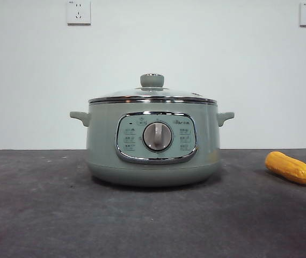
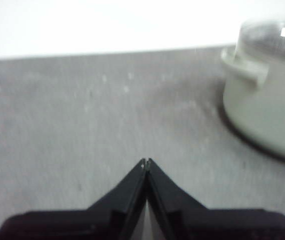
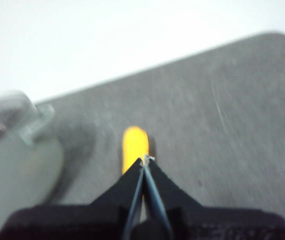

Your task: Pick up the corn,open the lid,put the corn in the pot,close the lid

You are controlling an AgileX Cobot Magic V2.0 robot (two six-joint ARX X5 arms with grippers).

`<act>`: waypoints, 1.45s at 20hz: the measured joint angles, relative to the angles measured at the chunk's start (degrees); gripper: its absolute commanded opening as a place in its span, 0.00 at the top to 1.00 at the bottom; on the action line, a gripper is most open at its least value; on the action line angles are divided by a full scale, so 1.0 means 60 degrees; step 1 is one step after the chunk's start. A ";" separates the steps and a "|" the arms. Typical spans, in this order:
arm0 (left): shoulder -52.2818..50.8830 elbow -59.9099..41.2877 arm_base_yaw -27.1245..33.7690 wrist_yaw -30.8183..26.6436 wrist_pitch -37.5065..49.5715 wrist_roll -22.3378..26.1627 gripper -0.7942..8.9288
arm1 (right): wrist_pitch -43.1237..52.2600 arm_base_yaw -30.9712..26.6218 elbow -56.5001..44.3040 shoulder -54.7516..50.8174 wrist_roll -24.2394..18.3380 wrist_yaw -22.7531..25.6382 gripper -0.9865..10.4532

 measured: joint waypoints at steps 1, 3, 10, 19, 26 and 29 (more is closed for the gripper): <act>0.0106 0.0240 0.0000 0.0000 0.0007 -0.0004 0.92 | -0.0047 0.0000 0.0270 0.0095 0.0069 -0.0007 0.92; 0.0401 0.0659 0.0000 0.0000 0.0051 -0.0022 0.92 | -0.0135 0.0000 0.0758 0.0372 0.0149 -0.0011 0.92; 0.2073 0.2251 0.0000 0.0215 0.0058 -0.0579 0.92 | -0.1432 0.0000 0.3002 0.2036 0.0208 -0.0036 0.92; 0.4189 0.4801 0.0000 0.1566 -0.1304 -0.0809 0.92 | -0.4965 0.0000 0.6091 0.4656 0.0204 -0.0036 0.91; 0.5639 0.6186 0.0000 0.2444 -0.3082 -0.0823 0.92 | -0.6022 0.0000 0.6827 0.5931 0.0204 -0.0135 0.92; 0.6619 0.7060 0.0000 0.3228 -0.3971 -0.0809 0.92 | -0.6105 -0.0004 0.7012 0.6747 -0.0004 -0.1071 0.92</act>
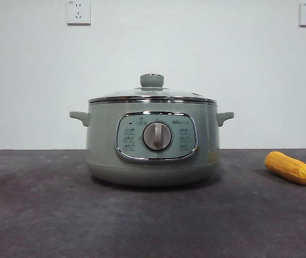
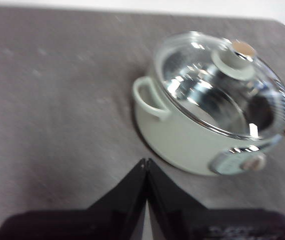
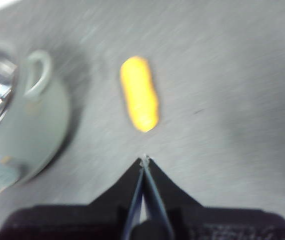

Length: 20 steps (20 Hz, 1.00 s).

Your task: Pick up the corn,open the lid,put the corn in the pot,close the lid

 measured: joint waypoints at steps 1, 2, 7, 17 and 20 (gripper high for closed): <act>0.0291 0.0299 0.0000 0.0211 -0.0255 0.0004 0.92 | 0.0018 0.0000 0.0131 0.0372 -0.0131 -0.0448 0.92; 0.0579 0.0608 0.0000 0.0332 -0.0441 0.0011 0.92 | 0.0029 0.0000 0.0266 0.0772 -0.0266 -0.0882 0.92; 0.1661 0.1479 0.0000 0.0710 -0.1341 0.0055 0.92 | -0.0259 0.0004 0.1060 0.2863 -0.0667 -0.1654 0.90; 0.2415 0.1479 0.0000 0.0765 -0.1468 0.0124 0.92 | -0.1355 0.0251 0.4350 0.7227 -0.1829 -0.0390 0.42; 0.2499 0.1479 -0.0029 0.0765 -0.1479 0.0157 0.92 | -0.1432 0.0688 0.5158 0.8546 -0.2131 0.0142 0.42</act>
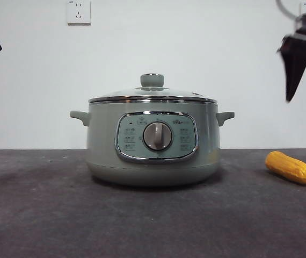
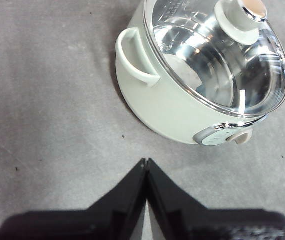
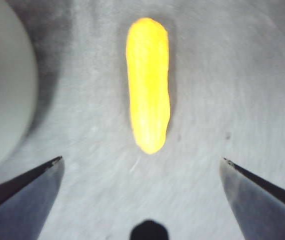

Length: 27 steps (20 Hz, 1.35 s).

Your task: Pick up the corn,open the lid,put the corn in the pot,close the lid

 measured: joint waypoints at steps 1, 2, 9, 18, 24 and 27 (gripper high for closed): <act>0.0022 0.0000 -0.0040 -0.0004 0.0000 0.0004 0.92 | 0.0004 0.0160 0.0240 0.0444 -0.0047 0.0219 0.42; 0.0025 0.0000 -0.0073 0.0000 -0.0004 0.0004 0.92 | 0.0029 0.0259 0.0426 0.0794 -0.0066 0.0393 0.42; 0.0025 0.0000 -0.0539 0.0000 -0.0004 0.0004 0.92 | 0.0976 0.0386 0.0860 0.2579 -0.0117 0.0678 0.42; 0.0033 0.0000 -0.0838 0.0000 -0.0004 0.0080 0.92 | 0.1450 0.0379 0.0885 0.3668 -0.0226 0.0681 0.51; 0.0036 0.0000 -0.0838 0.0000 -0.0004 0.0080 0.92 | 0.1271 0.0379 0.0885 0.3668 -0.0310 0.0645 0.90; 0.0036 0.0000 -0.0838 0.0000 0.0018 0.0080 0.92 | 0.1242 0.0379 0.0885 0.3668 -0.0372 0.0645 0.92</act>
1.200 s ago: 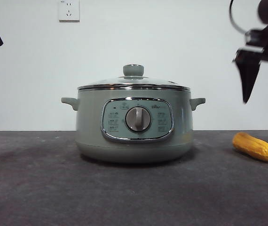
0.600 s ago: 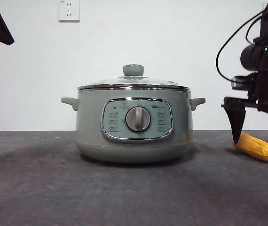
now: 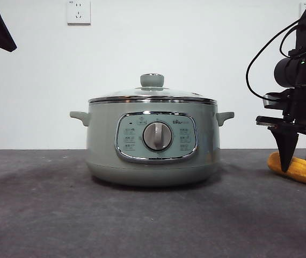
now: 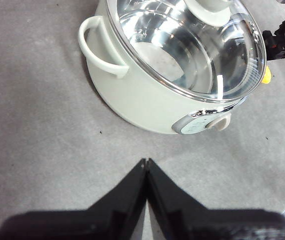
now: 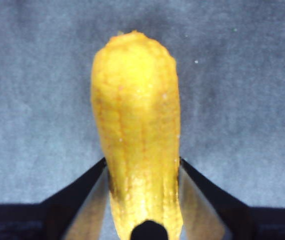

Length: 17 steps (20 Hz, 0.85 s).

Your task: Pick up the corn,open the lid,put the corn in the pot,close the lid

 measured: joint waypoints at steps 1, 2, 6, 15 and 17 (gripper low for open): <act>0.0000 0.0000 0.0000 0.0000 0.0098 0.0000 0.92 | -0.0015 0.0000 0.0000 -0.0004 0.0004 0.0000 0.92; 0.0000 0.0000 -0.0004 0.0004 0.0277 0.0000 0.92 | -0.0091 0.0000 0.0011 -0.0004 0.0004 0.0000 0.92; 0.0106 0.0240 -0.0430 0.0055 0.0466 0.0000 0.92 | -0.1202 0.0000 0.0015 -0.0630 0.0011 0.0288 0.92; 0.3140 0.3705 -0.2193 0.0102 0.0503 -0.0004 0.85 | -0.3257 0.0000 0.0018 -0.4666 0.0007 0.0535 0.92; 0.4098 0.4528 -0.2422 0.0102 0.0492 -0.0007 0.67 | -0.3526 0.0000 0.0018 -0.5482 0.0007 0.0535 0.92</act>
